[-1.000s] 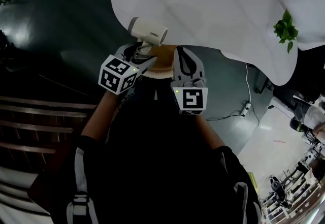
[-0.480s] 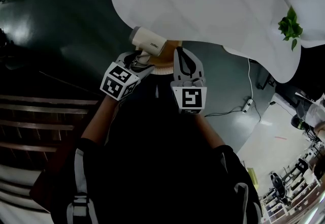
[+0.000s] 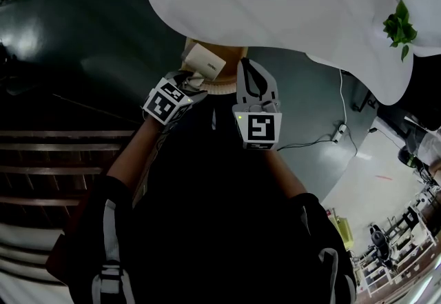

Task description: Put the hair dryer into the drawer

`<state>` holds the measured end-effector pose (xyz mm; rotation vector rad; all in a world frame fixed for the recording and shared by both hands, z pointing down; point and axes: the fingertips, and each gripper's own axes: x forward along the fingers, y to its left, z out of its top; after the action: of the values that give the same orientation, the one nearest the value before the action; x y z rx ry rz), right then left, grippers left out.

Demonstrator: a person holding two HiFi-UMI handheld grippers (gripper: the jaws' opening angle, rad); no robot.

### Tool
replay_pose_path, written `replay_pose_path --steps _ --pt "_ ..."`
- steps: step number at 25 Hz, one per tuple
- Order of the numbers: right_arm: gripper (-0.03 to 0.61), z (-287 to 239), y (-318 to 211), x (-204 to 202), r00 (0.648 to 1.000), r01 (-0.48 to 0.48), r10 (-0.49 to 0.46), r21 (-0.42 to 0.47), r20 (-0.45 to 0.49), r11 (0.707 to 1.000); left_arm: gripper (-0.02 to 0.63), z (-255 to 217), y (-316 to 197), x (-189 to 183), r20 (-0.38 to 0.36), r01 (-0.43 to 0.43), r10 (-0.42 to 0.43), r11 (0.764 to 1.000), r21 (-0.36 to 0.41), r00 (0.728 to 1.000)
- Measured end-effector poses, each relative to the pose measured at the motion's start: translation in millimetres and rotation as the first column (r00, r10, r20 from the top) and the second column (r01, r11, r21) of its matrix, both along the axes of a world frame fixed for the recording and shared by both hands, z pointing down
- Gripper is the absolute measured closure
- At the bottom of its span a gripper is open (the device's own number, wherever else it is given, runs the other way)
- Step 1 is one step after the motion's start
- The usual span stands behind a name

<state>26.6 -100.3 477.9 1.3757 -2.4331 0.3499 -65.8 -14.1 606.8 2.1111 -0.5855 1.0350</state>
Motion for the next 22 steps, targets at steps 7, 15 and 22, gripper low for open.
replay_pose_path --steps 7,15,22 --pt "0.555 5.7 3.7 -5.2 1.000 -0.013 0.013 -0.012 -0.001 1.000 0.324 31.9 11.3 -4.7 0.041 -0.054 0.060 0.990 -0.131 0.997" --pt "0.555 33.8 16.2 0.7 0.999 -0.033 0.031 -0.064 -0.040 0.997 0.324 56.0 5.0 -0.7 0.089 -0.131 0.153 0.967 -0.220 0.984" --pt "0.555 58.9 21.5 8.4 0.997 -0.032 0.025 -0.111 -0.070 0.993 0.324 76.0 -7.0 8.5 0.120 -0.158 0.198 0.946 -0.284 0.973"
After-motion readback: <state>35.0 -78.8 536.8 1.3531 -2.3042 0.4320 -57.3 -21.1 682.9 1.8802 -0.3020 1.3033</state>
